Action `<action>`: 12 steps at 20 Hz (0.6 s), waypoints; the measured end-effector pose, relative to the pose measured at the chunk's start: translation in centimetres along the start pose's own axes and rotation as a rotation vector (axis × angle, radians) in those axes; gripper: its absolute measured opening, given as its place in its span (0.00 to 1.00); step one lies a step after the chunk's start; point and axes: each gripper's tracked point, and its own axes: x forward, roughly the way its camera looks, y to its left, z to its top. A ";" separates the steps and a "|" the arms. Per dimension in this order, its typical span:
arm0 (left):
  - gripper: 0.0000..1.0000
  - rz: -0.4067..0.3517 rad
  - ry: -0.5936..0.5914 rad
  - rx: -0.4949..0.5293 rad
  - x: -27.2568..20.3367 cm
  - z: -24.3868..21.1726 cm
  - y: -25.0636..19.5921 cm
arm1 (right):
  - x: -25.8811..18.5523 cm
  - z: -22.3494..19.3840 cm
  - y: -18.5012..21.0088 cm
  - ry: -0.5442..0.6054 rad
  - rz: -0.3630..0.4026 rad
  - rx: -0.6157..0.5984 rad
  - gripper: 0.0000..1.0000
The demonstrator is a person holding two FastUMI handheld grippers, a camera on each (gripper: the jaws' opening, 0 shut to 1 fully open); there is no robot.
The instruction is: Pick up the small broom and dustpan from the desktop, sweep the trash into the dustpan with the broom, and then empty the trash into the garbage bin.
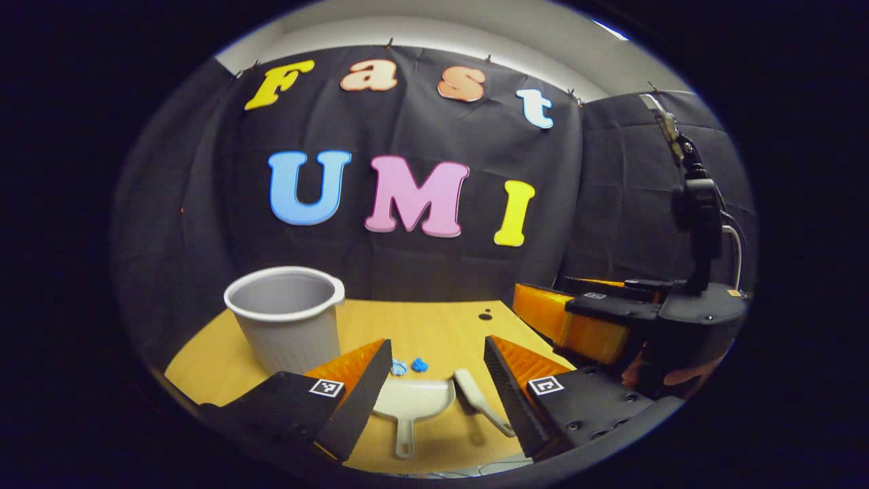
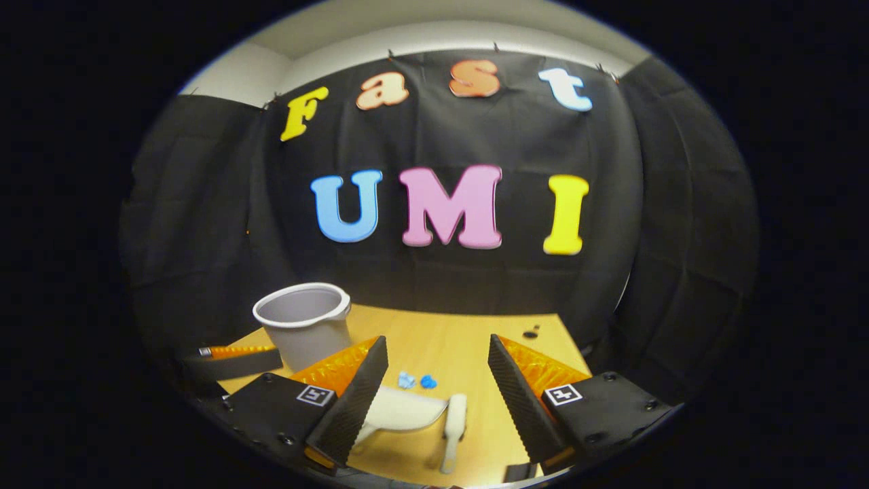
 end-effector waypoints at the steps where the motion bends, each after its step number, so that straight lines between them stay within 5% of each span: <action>1: 0.81 0.014 0.067 -0.037 0.7 -2.0 1.2 | 1.3 -2.1 -0.7 0.056 -0.019 0.031 0.96; 8: 0.83 0.090 0.661 -0.084 5.0 -13.7 2.9 | 7.6 -18.4 -3.2 0.592 -0.075 0.173 0.96; 12: 0.83 0.133 0.878 -0.078 7.8 -13.1 3.0 | 9.3 -24.2 -4.1 0.791 -0.069 0.172 0.96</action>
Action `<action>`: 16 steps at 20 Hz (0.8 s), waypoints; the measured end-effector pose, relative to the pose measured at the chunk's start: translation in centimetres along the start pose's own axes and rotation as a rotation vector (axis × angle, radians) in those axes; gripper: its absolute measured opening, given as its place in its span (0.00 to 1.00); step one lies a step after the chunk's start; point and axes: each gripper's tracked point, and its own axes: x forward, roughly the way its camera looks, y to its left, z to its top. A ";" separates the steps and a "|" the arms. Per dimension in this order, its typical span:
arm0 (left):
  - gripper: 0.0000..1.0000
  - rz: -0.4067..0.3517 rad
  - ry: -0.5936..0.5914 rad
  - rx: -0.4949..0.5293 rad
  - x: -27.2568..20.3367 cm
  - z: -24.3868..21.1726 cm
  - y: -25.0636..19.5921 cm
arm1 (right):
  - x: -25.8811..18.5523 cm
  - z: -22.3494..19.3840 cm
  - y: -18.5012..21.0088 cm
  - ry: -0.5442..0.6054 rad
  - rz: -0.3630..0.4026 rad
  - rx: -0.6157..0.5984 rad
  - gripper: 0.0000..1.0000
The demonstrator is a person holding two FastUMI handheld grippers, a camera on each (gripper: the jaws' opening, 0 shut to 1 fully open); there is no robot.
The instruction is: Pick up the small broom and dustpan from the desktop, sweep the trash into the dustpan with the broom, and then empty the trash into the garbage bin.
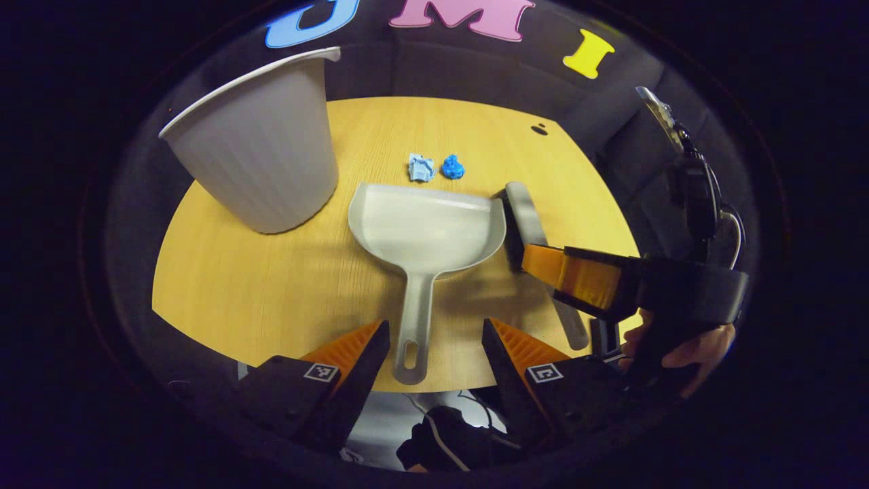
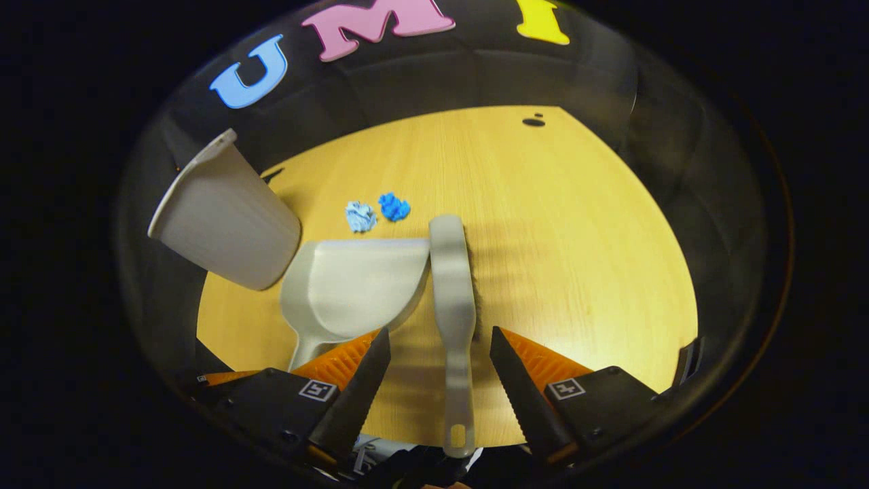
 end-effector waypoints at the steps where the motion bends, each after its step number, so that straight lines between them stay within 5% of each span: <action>1: 0.84 -0.001 0.060 0.004 0.9 0.0 -0.8 | 1.2 -0.3 -0.6 0.046 -0.012 -0.020 0.96; 7: 0.74 0.069 0.260 0.041 3.2 1.0 -1.0 | 4.3 -2.1 -0.8 0.234 -0.041 -0.013 0.95; 8: 0.78 0.052 0.273 0.054 3.3 1.4 -1.5 | 4.4 -2.2 -0.9 0.250 -0.058 -0.004 0.87; 10: 0.66 0.046 0.258 0.107 3.9 2.6 -1.0 | 4.9 -1.7 -0.9 0.267 -0.101 0.010 0.95; 11: 0.64 0.053 0.256 0.121 4.2 3.1 -0.3 | 5.0 -1.4 -1.1 0.291 -0.128 0.011 0.83; 12: 0.67 0.057 0.269 0.121 4.7 3.0 0.1 | 5.4 -1.9 -0.9 0.298 -0.145 -0.003 0.93; 13: 0.61 0.060 0.261 0.114 4.0 3.4 0.1 | 5.1 -2.2 -0.8 0.326 -0.156 -0.033 0.83; 14: 0.57 0.065 0.257 0.150 3.9 3.8 0.5 | 5.1 -2.0 -0.8 0.341 -0.165 -0.048 1.00; 16: 0.46 0.059 0.247 0.206 4.3 5.0 1.0 | 5.4 -1.8 -1.1 0.350 -0.194 -0.026 0.92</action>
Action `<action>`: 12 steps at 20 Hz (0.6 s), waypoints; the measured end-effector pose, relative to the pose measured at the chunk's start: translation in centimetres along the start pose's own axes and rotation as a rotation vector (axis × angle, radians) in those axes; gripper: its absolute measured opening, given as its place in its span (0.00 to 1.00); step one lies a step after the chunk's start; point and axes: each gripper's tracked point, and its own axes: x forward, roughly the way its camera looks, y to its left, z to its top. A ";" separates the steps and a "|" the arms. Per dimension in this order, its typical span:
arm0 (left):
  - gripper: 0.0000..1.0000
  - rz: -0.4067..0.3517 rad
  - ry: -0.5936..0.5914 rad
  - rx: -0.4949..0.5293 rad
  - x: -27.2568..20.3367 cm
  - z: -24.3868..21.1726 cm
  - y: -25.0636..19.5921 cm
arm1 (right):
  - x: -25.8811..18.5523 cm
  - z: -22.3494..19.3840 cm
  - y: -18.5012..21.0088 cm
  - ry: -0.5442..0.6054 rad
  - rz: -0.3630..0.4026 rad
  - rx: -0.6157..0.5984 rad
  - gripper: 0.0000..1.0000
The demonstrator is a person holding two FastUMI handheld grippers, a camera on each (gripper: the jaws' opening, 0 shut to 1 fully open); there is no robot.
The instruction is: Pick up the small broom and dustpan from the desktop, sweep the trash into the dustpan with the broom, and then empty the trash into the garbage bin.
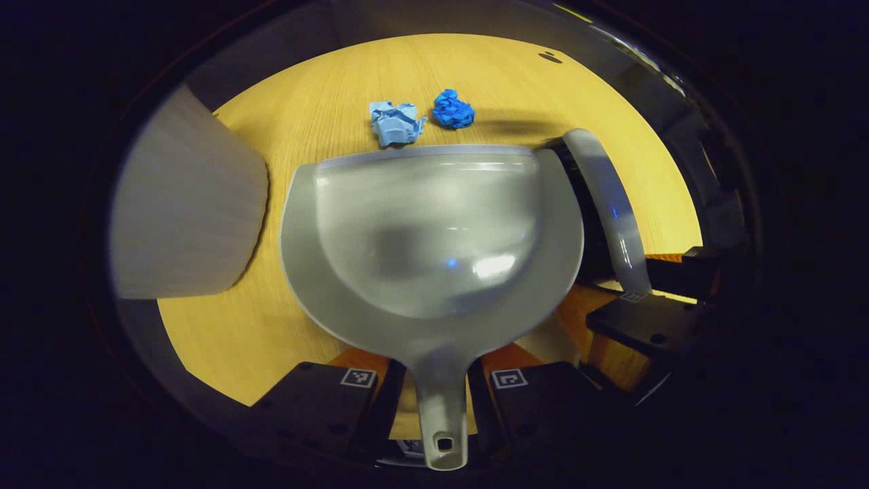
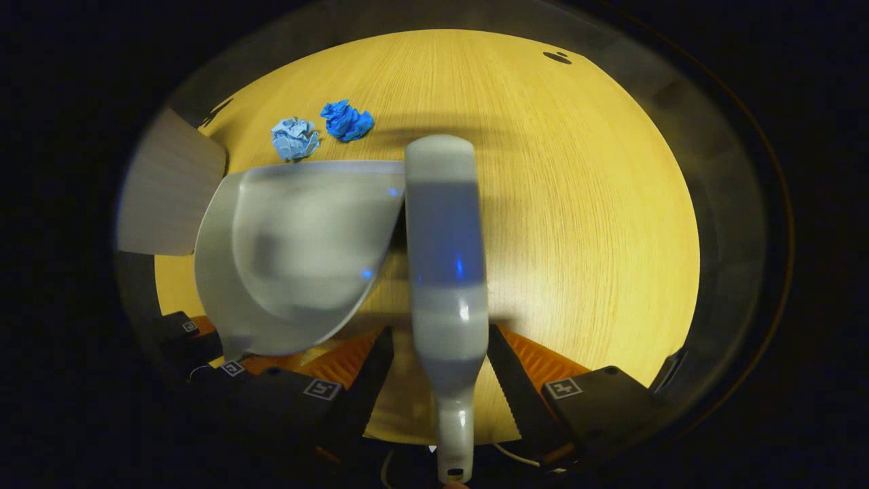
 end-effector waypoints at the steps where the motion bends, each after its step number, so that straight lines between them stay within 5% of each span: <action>1: 0.42 0.001 -0.011 -0.013 0.3 0.3 0.0 | 0.2 -0.1 -0.1 0.006 -0.006 0.037 0.87; 3: 0.33 -0.003 0.010 -0.001 0.3 0.6 -0.2 | 0.1 -0.4 -0.1 0.035 0.001 0.027 0.90; 5: 0.31 -0.019 0.009 0.054 0.4 0.3 0.3 | 0.0 -0.3 0.0 0.033 0.016 -0.028 0.34; 9: 0.29 -0.015 0.017 0.071 0.6 0.0 0.4 | 0.1 -0.5 -0.1 0.013 0.040 -0.005 0.39; 11: 0.28 -0.011 0.015 0.087 0.3 0.1 0.6 | 0.5 -1.1 0.0 0.073 0.082 -0.089 0.43; 12: 0.27 -0.015 0.003 0.094 0.4 0.1 0.7 | 0.0 -1.3 -0.3 0.067 0.104 -0.125 0.34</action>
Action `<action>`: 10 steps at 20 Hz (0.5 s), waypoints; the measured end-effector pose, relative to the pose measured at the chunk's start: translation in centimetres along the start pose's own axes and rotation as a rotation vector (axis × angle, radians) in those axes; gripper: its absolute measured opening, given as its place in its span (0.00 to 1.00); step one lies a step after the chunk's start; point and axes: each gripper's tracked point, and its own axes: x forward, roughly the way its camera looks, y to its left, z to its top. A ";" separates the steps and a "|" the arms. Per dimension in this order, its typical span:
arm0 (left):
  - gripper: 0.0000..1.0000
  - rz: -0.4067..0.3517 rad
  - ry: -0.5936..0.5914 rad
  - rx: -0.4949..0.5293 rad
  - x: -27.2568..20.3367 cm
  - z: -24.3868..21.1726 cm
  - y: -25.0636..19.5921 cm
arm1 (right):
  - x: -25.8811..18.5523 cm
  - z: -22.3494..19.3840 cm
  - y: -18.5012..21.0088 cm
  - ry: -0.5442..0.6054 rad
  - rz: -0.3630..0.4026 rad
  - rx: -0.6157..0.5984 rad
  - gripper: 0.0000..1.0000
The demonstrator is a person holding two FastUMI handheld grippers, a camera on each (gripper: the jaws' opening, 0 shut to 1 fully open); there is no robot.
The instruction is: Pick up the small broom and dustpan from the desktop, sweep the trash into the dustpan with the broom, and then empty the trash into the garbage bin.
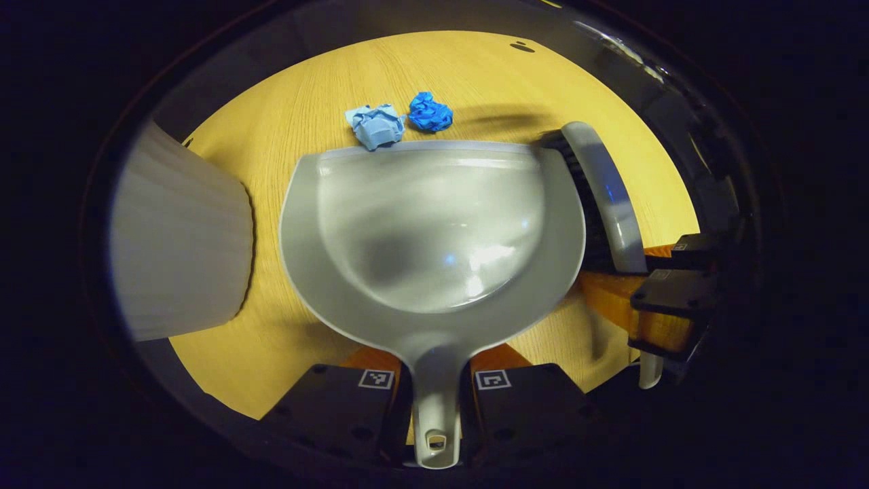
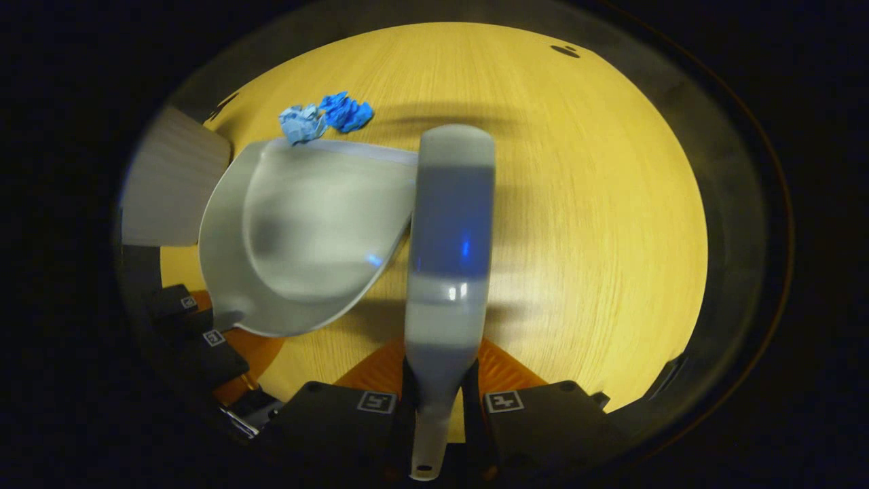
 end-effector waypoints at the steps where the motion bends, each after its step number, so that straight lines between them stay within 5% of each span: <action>1: 0.27 -0.005 -0.006 0.006 0.1 -0.3 0.0 | -0.3 0.4 -0.2 -0.004 0.027 0.003 0.27; 3: 0.26 0.000 0.002 0.026 0.0 -1.1 1.0 | -0.5 0.7 -1.5 0.009 0.023 0.036 0.20; 6: 0.26 0.001 -0.015 0.047 -0.3 -3.2 2.2 | -2.9 2.7 -4.2 -0.046 -0.049 -0.128 0.20; 10: 0.26 0.027 -0.030 0.141 -1.7 -5.9 2.7 | -6.3 10.9 -4.1 -0.171 -0.092 -0.278 0.20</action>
